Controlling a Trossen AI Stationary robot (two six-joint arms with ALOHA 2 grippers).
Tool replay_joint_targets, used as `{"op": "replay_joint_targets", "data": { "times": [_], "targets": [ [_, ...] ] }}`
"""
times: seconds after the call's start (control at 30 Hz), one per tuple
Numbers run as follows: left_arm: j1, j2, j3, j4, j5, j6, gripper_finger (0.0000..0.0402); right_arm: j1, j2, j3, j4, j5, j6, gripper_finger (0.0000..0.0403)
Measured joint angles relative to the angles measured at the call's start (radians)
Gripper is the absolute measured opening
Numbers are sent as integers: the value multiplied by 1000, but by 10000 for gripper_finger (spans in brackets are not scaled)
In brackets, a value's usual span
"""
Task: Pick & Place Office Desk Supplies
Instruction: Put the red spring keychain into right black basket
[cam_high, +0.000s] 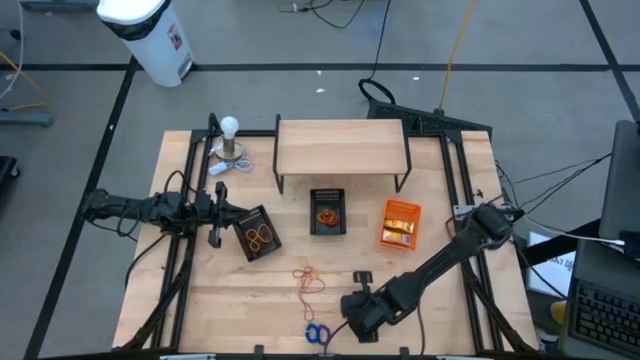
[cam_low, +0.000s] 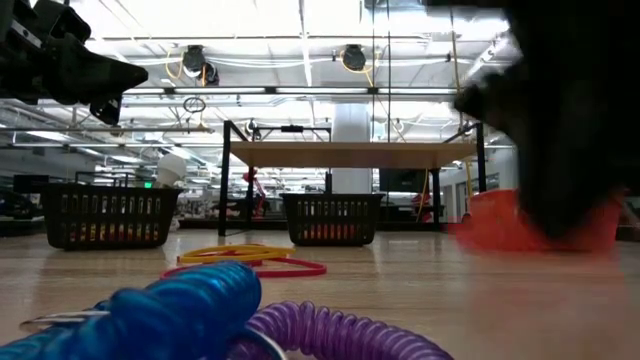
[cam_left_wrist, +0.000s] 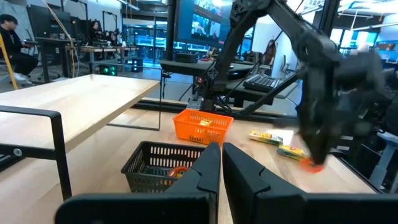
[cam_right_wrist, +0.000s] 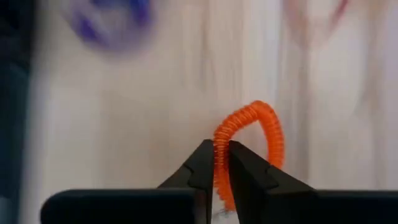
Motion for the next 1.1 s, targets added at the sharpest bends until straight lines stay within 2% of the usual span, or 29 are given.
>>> {"op": "replay_joint_targets", "data": {
  "times": [0.23, 0.47, 0.53, 0.73, 0.87, 1.1],
  "targets": [
    [0, 0, 0, 0, 0, 5, 21, 3, -201, 3, 86, 78, -185, 9],
    [0, 0, 0, 1, -1, 8, 21, 3, -398, 1, 221, 84, -416, 5],
    [0, 0, 0, 1, -1, 10, 21, 3, -463, -36, 267, 101, -466, 5],
    [0, 0, 0, 1, -1, 26, 21, -29, -720, -266, 493, 105, -552, 5],
    [0, 0, 0, 4, -21, 43, 21, -66, -893, -488, 627, 109, -548, 5],
    [0, 0, -1, 16, -88, 51, 21, -115, -1111, -849, 855, 140, -535, 5]
  ]
}}
